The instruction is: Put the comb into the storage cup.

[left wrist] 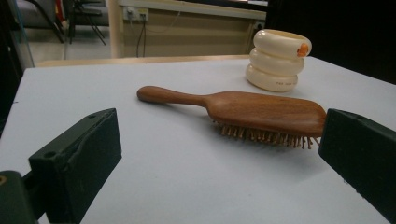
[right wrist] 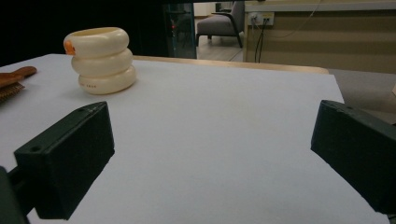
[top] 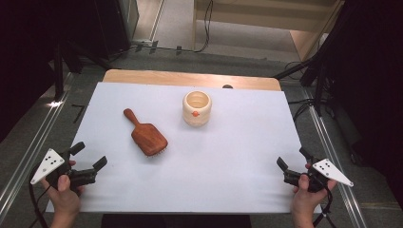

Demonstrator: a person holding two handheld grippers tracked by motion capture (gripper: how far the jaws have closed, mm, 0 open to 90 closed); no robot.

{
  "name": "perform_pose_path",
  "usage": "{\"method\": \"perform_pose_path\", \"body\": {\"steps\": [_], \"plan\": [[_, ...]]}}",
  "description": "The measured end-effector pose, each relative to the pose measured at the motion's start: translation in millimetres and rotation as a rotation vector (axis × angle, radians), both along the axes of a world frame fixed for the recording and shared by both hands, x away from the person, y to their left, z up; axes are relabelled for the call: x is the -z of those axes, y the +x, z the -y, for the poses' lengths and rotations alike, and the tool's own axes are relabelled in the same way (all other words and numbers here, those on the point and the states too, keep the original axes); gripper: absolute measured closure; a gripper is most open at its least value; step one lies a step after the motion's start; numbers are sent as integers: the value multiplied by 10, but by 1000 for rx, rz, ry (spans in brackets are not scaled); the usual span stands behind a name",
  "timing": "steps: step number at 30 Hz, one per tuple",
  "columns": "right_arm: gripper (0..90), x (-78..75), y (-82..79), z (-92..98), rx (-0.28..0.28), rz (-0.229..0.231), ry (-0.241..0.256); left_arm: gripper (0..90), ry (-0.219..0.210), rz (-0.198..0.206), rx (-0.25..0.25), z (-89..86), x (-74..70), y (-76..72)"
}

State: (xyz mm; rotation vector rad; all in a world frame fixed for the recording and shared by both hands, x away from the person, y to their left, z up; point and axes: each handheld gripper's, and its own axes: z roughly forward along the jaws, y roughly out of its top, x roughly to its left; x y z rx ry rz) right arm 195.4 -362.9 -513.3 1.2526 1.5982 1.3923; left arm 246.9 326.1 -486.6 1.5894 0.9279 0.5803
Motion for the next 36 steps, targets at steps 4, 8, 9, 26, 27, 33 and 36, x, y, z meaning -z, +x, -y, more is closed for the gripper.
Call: {"method": "perform_pose_path", "body": {"steps": [4, 8, 9, 26, 27, 33, 36], "plan": [[0, 0, 0, -44, -6, -2, -28, 62, -14, -13, -15, -7, -40, 0], [0, 0, -4, -61, -15, -2, -35, 78, -13, -3, -46, -15, -114, 2], [0, -1, -3, -63, -17, -2, -35, 126, -8, -4, -56, -10, -145, 3], [0, -2, -4, -82, -32, 1, -40, 693, 64, -22, -3, 196, -612, 10], [0, -1, -3, -82, -32, 0, -39, 704, 67, -20, 4, 206, -630, 20], [0, -1, -5, -73, -32, 2, -32, 769, 94, -19, 42, 302, -782, 119], [0, -1, -8, -76, -35, 3, -35, 813, 91, -8, 53, 336, -851, 166]]}}
